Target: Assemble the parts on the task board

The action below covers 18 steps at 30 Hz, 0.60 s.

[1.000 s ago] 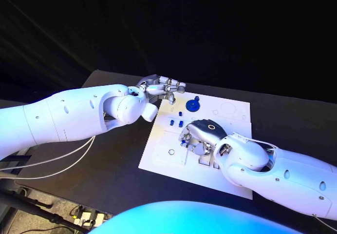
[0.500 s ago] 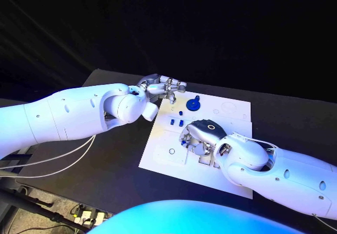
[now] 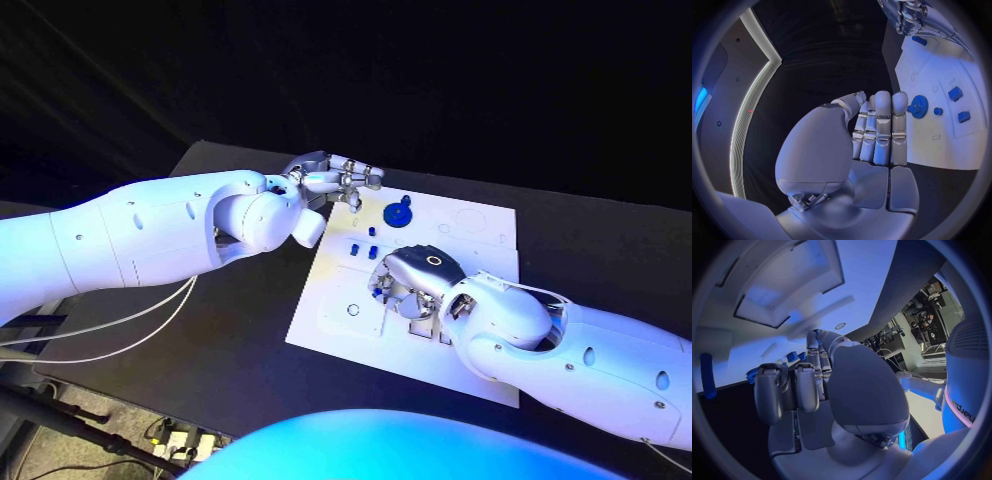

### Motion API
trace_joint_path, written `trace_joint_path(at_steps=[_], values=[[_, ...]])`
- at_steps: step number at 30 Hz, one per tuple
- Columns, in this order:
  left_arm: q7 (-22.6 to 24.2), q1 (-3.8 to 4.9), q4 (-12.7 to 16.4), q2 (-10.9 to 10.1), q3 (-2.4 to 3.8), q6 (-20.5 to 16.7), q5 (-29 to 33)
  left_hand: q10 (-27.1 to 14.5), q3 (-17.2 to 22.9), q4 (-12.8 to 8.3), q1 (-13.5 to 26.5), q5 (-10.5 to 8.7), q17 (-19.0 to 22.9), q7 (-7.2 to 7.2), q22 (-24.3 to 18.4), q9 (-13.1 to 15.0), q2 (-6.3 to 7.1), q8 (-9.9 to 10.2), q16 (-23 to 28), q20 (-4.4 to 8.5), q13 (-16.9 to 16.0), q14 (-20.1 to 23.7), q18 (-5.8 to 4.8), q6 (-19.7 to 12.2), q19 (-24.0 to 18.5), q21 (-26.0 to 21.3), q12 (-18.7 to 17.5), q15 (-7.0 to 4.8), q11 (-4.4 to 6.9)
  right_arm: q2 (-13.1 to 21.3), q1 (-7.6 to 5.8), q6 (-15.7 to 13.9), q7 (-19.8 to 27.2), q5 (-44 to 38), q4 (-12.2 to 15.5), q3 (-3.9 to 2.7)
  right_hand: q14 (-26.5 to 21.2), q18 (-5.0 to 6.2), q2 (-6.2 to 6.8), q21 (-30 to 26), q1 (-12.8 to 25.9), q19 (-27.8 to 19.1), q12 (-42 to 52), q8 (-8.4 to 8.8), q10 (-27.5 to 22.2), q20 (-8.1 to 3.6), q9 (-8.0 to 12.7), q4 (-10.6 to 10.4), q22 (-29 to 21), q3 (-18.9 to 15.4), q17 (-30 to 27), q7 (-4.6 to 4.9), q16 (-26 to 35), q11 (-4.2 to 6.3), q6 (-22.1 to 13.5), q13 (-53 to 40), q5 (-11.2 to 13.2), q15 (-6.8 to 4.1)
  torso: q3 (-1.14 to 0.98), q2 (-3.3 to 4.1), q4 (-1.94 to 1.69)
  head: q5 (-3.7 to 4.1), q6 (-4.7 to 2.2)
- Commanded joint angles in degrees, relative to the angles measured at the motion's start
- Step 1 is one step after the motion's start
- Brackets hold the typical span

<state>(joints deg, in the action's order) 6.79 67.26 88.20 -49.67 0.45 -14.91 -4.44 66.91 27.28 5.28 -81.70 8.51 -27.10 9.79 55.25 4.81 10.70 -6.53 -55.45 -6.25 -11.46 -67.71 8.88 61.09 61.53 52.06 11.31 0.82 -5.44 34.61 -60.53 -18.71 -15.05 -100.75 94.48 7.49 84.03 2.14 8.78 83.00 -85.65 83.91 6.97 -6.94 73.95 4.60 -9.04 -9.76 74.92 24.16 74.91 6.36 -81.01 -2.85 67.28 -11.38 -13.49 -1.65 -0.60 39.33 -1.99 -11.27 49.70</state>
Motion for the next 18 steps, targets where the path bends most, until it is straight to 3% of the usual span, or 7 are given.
trace_joint_path(at_steps=[1,18], values=[[0.09,0.08,0.19,0.09,0.04,0.95,-0.06,-0.47,0.09,-0.11,-0.03,0.31,0.05,0.05,-0.08,-0.09,-0.49,0.2,0.35,-0.12,-0.08,0.2,0.58,-0.53,0.31,-0.02,0.22,0.26,-0.01,-0.2,0.1,2.11,-0.46,-0.6,-0.43,0.08,3.5,-0.44,-0.15,-0.35,0.72,2.56,-0.33,-0.27,-0.05,-0.26,-0.17,0.41,12.31,0.09,2.23,0.06,0.23,0.4,0.2,0.08,0.27,-0.13,0.0,0.01,-0.03,0.07,-0.11],[-0.15,0.09,0.22,0.01,0.04,1.04,-0.06,-0.53,0.12,-0.08,-0.02,0.31,0.07,0.07,-0.11,-0.1,-0.58,0.21,0.37,-0.14,-0.08,0.2,0.58,-0.57,0.33,-0.06,0.25,0.27,-0.03,-0.81,0.12,1.45,-0.32,-0.59,-1.52,0.26,3.44,-0.3,0.43,-1.08,2.77,2.21,-1.97,0.95,-1.69,0.19,-0.04,0.94,12.14,0.33,1.97,0.87,0.28,-0.41,-1.66,0.39,0.92,0.49,-0.03,-0.01,0.02,0.23,0.07]])
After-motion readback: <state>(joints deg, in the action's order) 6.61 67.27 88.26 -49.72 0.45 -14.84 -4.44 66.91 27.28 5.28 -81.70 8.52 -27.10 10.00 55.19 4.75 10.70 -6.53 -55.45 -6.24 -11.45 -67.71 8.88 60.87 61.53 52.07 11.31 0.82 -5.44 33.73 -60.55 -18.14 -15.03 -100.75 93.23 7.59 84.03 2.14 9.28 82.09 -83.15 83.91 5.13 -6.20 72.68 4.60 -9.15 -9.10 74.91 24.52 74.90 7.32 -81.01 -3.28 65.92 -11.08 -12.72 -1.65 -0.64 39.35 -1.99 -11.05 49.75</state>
